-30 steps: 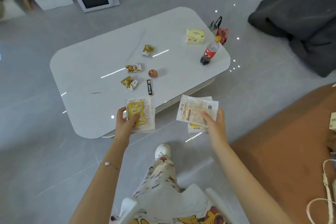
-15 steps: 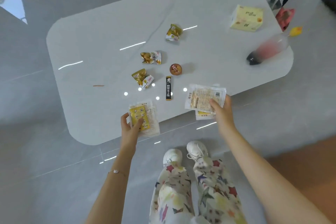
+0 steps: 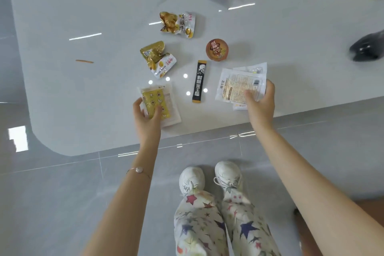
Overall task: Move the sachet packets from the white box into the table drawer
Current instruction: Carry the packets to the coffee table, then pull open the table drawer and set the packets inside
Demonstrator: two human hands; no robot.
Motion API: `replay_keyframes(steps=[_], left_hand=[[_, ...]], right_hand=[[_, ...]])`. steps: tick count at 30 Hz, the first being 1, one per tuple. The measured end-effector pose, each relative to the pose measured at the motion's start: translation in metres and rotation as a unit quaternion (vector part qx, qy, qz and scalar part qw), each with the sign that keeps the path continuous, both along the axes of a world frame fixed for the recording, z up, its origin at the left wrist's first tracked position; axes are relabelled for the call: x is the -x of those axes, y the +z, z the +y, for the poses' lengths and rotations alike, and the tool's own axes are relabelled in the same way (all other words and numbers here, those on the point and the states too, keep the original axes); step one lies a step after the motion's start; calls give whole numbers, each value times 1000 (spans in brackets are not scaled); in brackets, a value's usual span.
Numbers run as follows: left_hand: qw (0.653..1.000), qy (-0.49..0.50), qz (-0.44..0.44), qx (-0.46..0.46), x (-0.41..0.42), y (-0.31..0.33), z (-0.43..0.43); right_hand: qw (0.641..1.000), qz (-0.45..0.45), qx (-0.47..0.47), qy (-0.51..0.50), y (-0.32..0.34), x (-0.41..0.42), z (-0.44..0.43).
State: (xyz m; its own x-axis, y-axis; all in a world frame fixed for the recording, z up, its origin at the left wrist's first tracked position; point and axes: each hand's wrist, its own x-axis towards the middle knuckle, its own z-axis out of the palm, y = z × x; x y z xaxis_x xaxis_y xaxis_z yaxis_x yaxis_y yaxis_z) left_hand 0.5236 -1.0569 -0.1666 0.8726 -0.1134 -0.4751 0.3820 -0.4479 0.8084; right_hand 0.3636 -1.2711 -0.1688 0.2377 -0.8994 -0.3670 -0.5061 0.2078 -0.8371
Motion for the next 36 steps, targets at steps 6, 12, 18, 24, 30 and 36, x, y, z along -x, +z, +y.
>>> replay_keyframes(steps=[6, 12, 18, 24, 30, 36], left_hand=[[991, -37, -83, -102, 32, 33, 23], [982, -113, -126, -85, 81, 36, 61], [936, -270, -138, -180, 100, -17, 94], [909, -327, -155, -207, 97, -45, 113], [906, -343, -132, -210, 105, -46, 117], [899, -347, -156, -218, 110, -40, 115]], right_hand=[[991, 53, 107, 59, 25, 56, 33], [923, 169, 105, 330, 3, 99, 72], [839, 267, 126, 456, -56, 68, 67], [751, 371, 185, 513, -96, 48, 61], [739, 392, 151, 528, -107, 42, 65], [757, 382, 159, 506, -111, 51, 75]])
